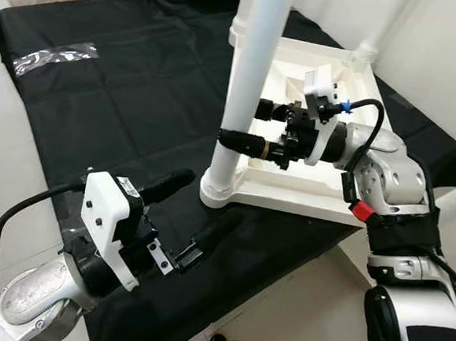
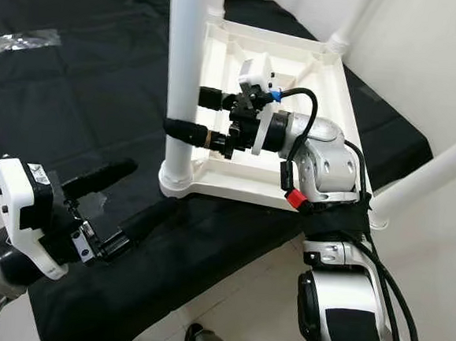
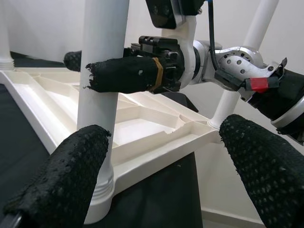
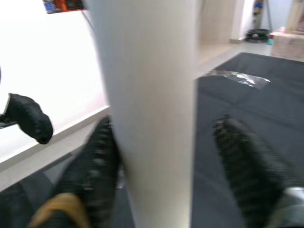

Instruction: Building children table

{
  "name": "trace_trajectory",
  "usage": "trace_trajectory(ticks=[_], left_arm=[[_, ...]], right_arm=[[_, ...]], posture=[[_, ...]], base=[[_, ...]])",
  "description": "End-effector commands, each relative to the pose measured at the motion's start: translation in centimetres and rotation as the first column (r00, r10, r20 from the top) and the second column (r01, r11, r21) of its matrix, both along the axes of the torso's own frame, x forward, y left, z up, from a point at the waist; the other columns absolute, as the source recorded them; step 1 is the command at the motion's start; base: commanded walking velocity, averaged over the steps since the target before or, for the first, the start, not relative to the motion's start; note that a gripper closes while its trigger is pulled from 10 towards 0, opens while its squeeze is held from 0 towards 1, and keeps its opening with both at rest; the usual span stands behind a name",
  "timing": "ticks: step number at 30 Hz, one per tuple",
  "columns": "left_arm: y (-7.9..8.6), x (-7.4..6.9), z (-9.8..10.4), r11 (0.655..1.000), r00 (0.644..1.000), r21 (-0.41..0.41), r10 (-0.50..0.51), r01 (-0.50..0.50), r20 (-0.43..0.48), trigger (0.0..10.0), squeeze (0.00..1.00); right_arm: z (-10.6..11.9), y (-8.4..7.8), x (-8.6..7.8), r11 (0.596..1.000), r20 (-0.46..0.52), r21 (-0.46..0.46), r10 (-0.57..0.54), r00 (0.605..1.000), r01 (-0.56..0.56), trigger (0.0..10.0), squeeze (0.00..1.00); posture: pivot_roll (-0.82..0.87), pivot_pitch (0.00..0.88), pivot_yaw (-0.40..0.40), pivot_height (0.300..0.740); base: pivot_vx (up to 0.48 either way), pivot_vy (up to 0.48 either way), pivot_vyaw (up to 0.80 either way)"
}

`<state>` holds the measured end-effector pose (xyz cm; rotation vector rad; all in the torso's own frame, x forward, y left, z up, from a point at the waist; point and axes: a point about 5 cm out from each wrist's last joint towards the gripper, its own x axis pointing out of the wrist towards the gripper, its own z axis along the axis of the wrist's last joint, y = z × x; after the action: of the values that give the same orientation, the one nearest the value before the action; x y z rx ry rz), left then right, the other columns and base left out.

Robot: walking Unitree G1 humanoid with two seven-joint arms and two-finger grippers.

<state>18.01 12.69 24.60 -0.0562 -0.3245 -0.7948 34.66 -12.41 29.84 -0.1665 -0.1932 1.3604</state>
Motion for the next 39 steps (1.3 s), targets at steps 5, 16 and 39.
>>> trace_trajectory(ticks=[5, 16, 39], left_arm=[[0.0, -0.4, -0.1, 1.000, 1.000, 0.014, -0.010, 0.010, -0.012, 10.0, 0.00], [0.0, -0.1, 0.0, 1.000, 1.000, 0.016, -0.010, 0.010, -0.008, 10.0, 0.00], [-0.1, 0.8, 0.5, 1.000, 0.999, 0.008, -0.025, 0.025, 0.025, 10.0, 0.00]], right_arm=[[0.4, -0.1, 0.0, 0.999, 0.027, -0.015, 0.045, 0.999, -0.045, 0.0, 0.00], [-2.3, -2.6, -0.9, 0.998, -0.021, -0.030, -0.048, 0.999, 0.048, 0.0, 0.00], [-7.2, 4.8, -2.6, 0.643, -0.086, -0.002, -0.763, 0.640, 0.766, 9.8, 0.00]], posture=[[0.10, 0.275, -0.129, 0.740], [0.07, 0.267, -0.106, 0.740], [0.07, 0.229, -0.098, 0.740]], base=[[0.000, 0.000, 0.00], [0.000, 0.000, 0.00], [0.000, 0.000, 0.00]])
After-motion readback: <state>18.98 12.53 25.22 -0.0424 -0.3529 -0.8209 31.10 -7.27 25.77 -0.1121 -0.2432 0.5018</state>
